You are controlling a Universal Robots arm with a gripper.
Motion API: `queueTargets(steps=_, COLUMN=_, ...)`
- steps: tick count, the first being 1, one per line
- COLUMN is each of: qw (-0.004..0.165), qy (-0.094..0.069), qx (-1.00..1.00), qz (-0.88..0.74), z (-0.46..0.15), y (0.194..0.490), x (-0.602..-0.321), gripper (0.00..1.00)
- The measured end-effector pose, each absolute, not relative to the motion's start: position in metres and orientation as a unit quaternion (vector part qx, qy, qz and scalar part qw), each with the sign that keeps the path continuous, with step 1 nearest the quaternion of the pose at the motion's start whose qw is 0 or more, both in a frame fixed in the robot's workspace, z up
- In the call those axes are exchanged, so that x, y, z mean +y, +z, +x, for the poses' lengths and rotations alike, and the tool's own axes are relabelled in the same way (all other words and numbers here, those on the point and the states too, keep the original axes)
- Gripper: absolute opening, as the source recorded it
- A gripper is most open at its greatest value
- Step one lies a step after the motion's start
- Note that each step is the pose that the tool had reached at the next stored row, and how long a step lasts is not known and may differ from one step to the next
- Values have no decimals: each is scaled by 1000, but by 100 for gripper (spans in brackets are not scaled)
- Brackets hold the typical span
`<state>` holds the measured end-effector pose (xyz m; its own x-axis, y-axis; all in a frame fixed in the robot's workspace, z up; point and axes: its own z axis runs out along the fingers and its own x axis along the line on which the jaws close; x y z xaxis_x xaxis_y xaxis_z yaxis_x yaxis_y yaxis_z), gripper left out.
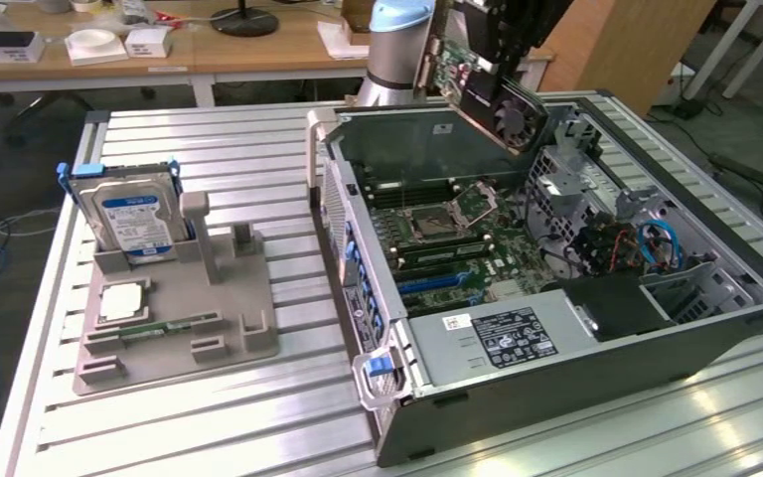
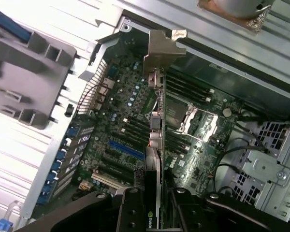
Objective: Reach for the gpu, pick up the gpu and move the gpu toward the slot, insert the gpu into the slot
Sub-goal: 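Insert the gpu into the slot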
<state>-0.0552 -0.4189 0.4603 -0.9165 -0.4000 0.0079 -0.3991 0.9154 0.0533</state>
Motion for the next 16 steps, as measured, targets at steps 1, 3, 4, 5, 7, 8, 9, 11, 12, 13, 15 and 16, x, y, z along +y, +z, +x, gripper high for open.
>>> queueTargets(steps=1, qw=10, qy=-25, qx=-977, qz=212, z=-55, y=460, x=-419, gripper=26)
queueTargets(steps=3, qw=10, qy=-25, qx=-973, qz=227, z=-55, y=459, x=-419, gripper=26)
queueTargets(steps=4, qw=10, qy=-25, qx=-972, qz=235, z=-55, y=459, x=-419, gripper=26)
queueTargets(steps=5, qw=10, qy=-25, qx=-970, qz=242, z=-55, y=458, x=-419, gripper=26)
queueTargets(steps=7, qw=11, qy=-25, qx=-966, qz=257, z=-55, y=458, x=-419, gripper=26)
queueTargets(steps=8, qw=11, qy=-25, qx=-964, qz=264, z=-55, y=457, x=-419, gripper=26)
queueTargets(steps=9, qw=11, qy=-25, qx=-962, qz=271, z=-55, y=457, x=-419, gripper=26)
queueTargets(steps=11, qw=11, qy=-24, qx=-958, qz=285, z=-55, y=456, x=-419, gripper=26)
queueTargets(steps=12, qw=12, qy=-24, qx=-956, qz=292, z=-55, y=456, x=-419, gripper=26)
queueTargets(steps=13, qw=12, qy=-24, qx=-954, qz=300, z=-55, y=456, x=-419, gripper=26)
queueTargets(steps=15, qw=12, qy=-24, qx=-949, qz=314, z=-55, y=455, x=-419, gripper=26)
queueTargets(steps=16, qw=12, qy=-24, qx=-947, qz=321, z=-55, y=454, x=-419, gripper=26)
